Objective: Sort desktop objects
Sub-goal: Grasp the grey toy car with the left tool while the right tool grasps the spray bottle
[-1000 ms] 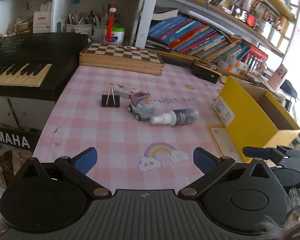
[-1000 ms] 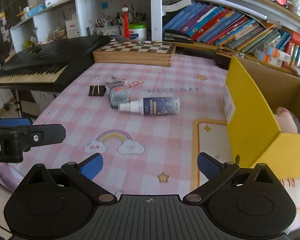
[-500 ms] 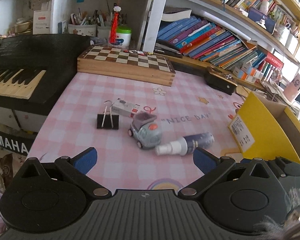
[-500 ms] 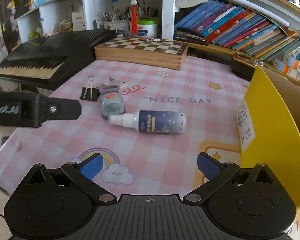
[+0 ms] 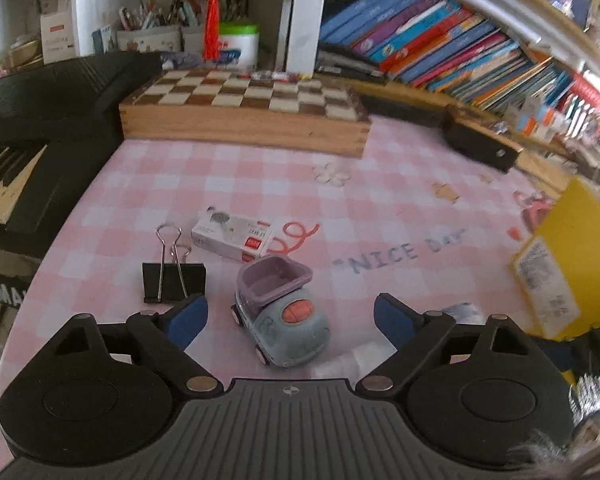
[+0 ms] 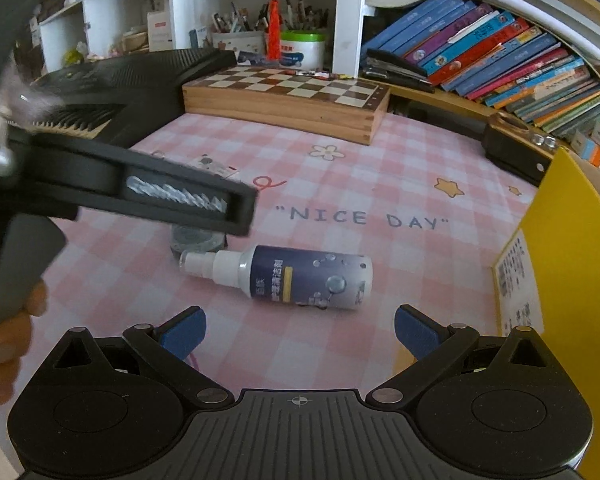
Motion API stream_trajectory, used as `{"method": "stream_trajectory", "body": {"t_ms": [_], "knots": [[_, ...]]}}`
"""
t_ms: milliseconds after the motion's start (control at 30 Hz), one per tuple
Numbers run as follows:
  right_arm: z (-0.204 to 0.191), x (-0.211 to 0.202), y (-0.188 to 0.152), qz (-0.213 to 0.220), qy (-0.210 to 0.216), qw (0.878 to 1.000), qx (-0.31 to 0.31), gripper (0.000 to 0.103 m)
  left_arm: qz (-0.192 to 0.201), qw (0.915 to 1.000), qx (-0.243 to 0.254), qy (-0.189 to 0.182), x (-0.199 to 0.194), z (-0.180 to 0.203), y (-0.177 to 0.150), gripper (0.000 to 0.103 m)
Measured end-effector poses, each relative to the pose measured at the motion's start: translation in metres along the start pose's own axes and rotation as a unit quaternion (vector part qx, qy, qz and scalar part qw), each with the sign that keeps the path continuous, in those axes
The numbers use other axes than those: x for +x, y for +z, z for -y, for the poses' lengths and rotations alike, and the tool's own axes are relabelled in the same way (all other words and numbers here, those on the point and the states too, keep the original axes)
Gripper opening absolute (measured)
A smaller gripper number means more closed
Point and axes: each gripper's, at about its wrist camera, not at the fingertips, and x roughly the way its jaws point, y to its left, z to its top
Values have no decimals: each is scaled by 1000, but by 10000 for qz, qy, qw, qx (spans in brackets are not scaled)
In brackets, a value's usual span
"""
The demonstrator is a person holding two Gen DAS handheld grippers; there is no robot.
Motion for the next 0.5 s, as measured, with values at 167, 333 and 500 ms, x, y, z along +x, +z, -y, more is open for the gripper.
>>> {"method": "stream_trajectory", "body": {"t_ms": [167,333,500], "knots": [[0,11,6,23,55,9997,-221,102,-171,9996,-55,204,14,1,-3,70],[-2,22,12,37,193,9989,-419,102,-111,9997,11,226,12,-3,-4,51],[-1,32,18,-35,323,9978,-575,102,100,9997,-232,3,-14,-22,-6,41]]}}
